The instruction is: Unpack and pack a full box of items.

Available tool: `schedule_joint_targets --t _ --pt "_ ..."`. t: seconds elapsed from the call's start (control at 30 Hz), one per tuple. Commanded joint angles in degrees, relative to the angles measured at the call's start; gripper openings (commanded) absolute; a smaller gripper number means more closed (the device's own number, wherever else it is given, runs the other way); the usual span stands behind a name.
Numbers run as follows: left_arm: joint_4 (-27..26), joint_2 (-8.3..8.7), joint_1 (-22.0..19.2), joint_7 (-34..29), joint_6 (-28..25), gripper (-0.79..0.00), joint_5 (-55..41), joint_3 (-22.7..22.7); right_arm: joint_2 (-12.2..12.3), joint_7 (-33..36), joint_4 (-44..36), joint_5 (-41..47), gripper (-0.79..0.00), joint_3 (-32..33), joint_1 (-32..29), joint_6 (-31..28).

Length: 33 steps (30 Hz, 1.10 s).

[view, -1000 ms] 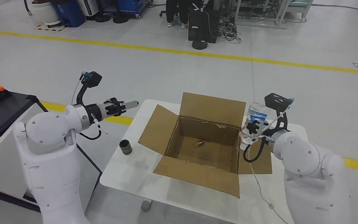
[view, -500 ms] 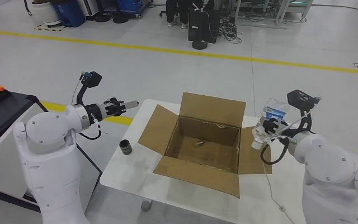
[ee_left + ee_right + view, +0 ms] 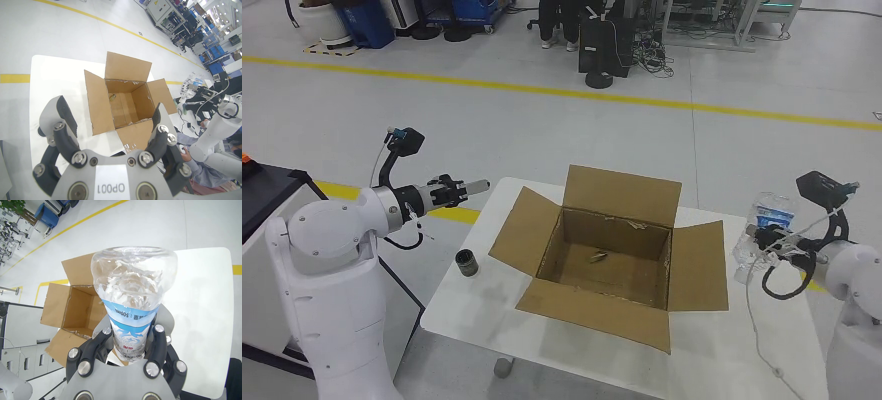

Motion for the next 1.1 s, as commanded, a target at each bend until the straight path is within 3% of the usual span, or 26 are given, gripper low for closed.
schedule_joint_targets --t 0.0,0.1,0.67,0.8,1.07 --pt "0.00 0.00 0.00 0.00 0.00 0.000 0.00 0.00 0.33 0.28 2.68 -0.22 -0.785 0.83 0.47 -0.25" --pt "0.00 0.00 0.00 0.00 0.00 0.000 0.00 0.00 0.74 0.28 6.25 1.37 -0.785 1.00 1.17 -0.25" --pt "0.00 0.00 0.00 0.00 0.00 0.000 0.00 0.00 0.74 0.28 6.25 1.37 -0.785 1.00 1.17 -0.25" --pt "0.00 0.00 0.00 0.00 0.00 0.000 0.00 0.00 1.21 -2.48 8.22 -0.24 -0.785 2.49 0.04 -0.91" --pt "0.00 0.00 0.00 0.00 0.00 0.000 0.00 0.00 2.98 0.28 15.38 -4.01 -0.785 4.38 2.80 -2.49"
